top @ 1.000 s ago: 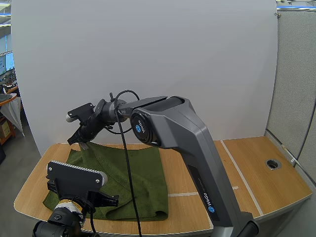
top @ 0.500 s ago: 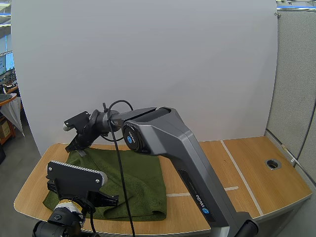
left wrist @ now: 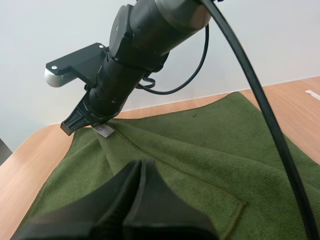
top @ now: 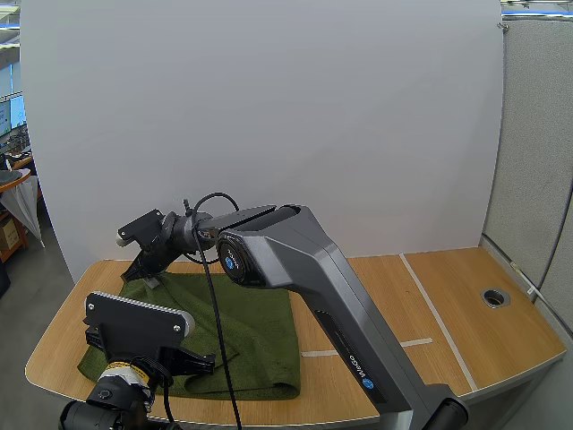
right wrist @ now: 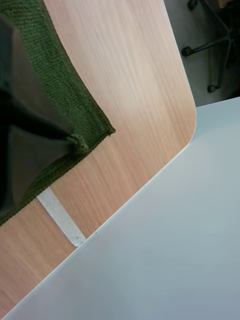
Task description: Fold the towel
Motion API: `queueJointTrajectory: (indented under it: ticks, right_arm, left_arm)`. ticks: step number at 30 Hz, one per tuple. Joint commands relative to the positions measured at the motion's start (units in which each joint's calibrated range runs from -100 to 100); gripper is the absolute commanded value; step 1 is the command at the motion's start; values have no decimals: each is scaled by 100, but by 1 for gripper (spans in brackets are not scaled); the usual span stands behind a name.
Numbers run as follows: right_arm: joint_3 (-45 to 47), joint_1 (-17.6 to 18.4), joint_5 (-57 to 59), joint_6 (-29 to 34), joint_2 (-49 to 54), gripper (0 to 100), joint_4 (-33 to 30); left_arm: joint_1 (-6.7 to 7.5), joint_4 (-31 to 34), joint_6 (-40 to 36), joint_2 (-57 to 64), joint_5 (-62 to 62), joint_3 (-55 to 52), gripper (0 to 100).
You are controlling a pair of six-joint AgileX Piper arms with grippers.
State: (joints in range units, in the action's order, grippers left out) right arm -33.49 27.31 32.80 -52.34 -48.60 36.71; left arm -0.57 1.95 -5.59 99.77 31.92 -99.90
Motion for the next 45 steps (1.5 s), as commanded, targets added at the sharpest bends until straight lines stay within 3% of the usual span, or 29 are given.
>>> queueJointTrajectory:
  ticks: [1, 6, 26, 27, 30, 31, 35, 38, 45]
  right_arm:
    - [-229, 5, -86, -4, -17, 0, -23]
    - [-641, 13, 259, 26, -162, 0, -23]
    - [-647, 177, -174, 9, -382, 0, -50]
    - [-647, 177, -174, 6, -382, 4, -50]
    - [-647, 177, -174, 6, -382, 37, -50]
    - [-647, 177, -174, 6, -382, 58, -50]
    - [-647, 177, -16, 6, -313, 89, -50]
    - [-647, 163, 381, 6, -116, 95, -84]
    - [-647, 58, 1906, 300, 618, 96, -422]
  left_arm:
    - [16, 8, -32, 23, -47, -10, 0]
    - [16, 8, -32, 23, -47, -10, 0]
    - [16, 8, -32, 23, -47, -10, 0]
    - [16, 8, -32, 23, -47, -10, 0]
    - [16, 8, -32, 23, -47, -10, 0]
    - [16, 8, -32, 23, -47, -10, 0]
    - [16, 8, -32, 23, -47, -10, 0]
    - [16, 8, -32, 23, -47, -10, 0]
    - [16, 8, -32, 23, -47, -10, 0]
